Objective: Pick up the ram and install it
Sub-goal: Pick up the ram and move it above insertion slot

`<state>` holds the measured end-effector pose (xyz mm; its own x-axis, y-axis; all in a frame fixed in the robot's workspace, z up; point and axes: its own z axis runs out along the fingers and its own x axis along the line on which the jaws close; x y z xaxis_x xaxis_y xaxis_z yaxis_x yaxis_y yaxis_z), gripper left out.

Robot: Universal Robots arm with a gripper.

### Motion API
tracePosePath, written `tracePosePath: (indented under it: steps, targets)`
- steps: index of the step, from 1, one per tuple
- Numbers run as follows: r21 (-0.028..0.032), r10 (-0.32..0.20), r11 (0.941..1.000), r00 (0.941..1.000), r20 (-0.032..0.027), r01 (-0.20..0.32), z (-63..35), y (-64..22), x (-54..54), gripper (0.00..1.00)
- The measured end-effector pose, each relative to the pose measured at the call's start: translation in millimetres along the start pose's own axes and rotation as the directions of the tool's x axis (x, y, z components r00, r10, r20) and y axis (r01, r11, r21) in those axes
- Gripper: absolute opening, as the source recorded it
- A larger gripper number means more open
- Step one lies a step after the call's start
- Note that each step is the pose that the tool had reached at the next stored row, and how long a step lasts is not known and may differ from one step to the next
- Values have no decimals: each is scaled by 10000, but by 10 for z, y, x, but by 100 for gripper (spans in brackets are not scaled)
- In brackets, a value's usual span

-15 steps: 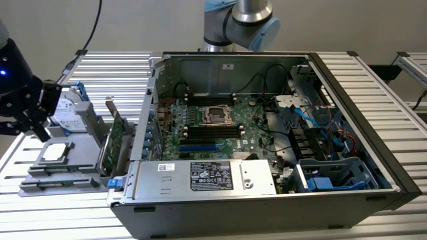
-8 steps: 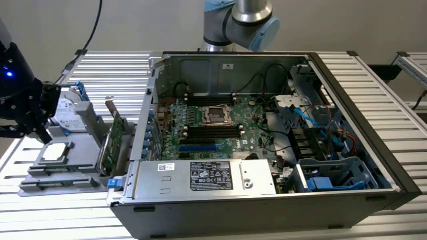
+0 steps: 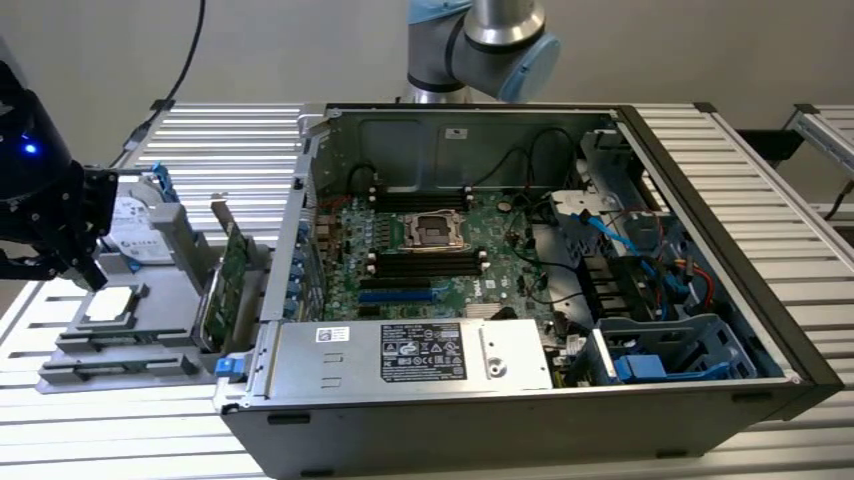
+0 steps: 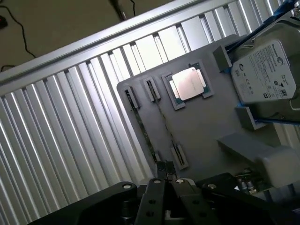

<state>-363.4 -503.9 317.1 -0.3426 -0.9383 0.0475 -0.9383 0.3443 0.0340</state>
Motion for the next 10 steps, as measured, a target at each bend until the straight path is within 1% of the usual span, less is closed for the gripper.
tracePosePath:
  steps: [3,5,8,10]
  targets:
    - [25,-544,9985,9985,-19,544,6,0,0,11]
    - [41,-902,9959,9959,-33,902,9,0,0,11]
    - [65,-1452,9894,9894,-52,1453,10,0,0,11]
    - [80,-1807,9835,9835,-66,1807,11,0,0,11]
